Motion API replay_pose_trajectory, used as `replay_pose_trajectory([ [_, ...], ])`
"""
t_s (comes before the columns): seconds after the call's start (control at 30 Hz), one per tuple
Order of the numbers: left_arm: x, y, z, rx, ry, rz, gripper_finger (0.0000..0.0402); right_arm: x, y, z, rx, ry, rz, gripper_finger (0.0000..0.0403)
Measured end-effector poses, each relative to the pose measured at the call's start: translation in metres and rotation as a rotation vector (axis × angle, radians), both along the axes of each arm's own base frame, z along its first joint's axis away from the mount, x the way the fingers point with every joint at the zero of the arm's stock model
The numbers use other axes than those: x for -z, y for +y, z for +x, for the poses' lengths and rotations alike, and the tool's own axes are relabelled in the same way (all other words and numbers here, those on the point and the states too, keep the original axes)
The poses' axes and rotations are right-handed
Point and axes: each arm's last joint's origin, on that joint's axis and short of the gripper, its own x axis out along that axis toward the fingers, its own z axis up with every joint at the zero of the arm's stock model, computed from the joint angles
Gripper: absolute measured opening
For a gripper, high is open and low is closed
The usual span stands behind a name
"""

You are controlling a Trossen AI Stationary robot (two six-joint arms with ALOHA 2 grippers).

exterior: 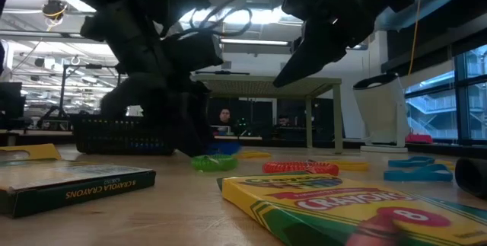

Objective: Pick & Place Office Desk Supplies
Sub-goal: Put the blue spring keychain into the middle black bin

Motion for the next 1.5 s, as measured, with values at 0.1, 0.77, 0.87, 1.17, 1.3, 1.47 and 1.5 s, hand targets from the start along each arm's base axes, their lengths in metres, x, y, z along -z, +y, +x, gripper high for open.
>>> replay_pose_trajectory([
  [0.1,0.001,0.007,0.000,-0.052,0.008,-0.035,0.0187,0.000,0.000,0.000,0.000,0.000,0.000,0.0192],
  [0.77,-0.010,0.013,0.012,-0.093,0.005,-0.126,0.0020,0.000,0.000,0.000,-0.001,0.000,0.000,0.0192],
  [0.87,-0.024,0.011,0.024,-0.100,-0.043,-0.121,0.0025,0.000,0.000,0.000,-0.001,0.000,0.000,0.0192],
  [1.17,-0.062,0.003,0.043,-0.147,-0.058,-0.022,0.0027,0.000,0.000,0.000,-0.001,0.004,-0.001,0.0192],
  [1.3,-0.069,-0.004,0.043,-0.111,-0.025,0.017,0.0027,0.000,0.000,0.000,-0.002,0.004,-0.003,0.0192],
  [1.47,-0.081,-0.012,0.035,-0.098,-0.015,0.068,0.0027,0.000,0.000,0.000,-0.002,0.004,-0.003,0.0192],
  [1.5,-0.085,-0.013,0.031,-0.107,-0.013,0.083,0.0026,0.000,0.000,0.000,-0.002,0.004,-0.003,0.0192],
])
